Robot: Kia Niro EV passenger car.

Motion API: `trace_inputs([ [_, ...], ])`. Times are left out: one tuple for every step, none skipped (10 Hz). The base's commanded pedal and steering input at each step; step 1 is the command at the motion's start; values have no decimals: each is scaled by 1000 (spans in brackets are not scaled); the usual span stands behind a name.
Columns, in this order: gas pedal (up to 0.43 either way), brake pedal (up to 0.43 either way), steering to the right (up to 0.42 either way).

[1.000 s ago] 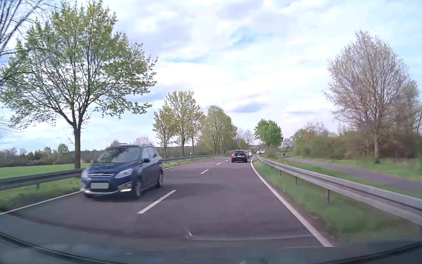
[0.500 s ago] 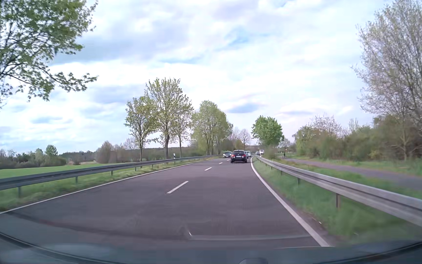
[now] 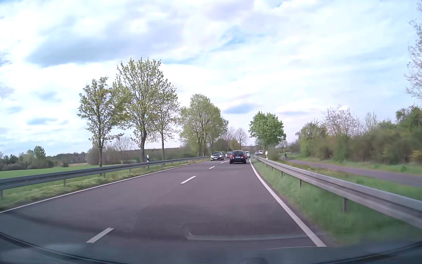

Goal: Follow the waypoints while adhering to traffic rules and regulations

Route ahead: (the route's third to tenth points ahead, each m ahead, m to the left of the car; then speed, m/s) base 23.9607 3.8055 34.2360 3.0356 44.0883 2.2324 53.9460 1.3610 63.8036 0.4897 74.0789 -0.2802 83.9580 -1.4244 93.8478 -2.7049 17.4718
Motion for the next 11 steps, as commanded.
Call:
trace_inputs([
  [0,0,6],
  [0,0,6],
  [0,0,5],
  [0,0,5],
  [0,0,5],
  [0,0,5],
  [0,0,4],
  [0,0,4],
  [0,0,4],
  [0,0,4],
  [0,0,4],
])
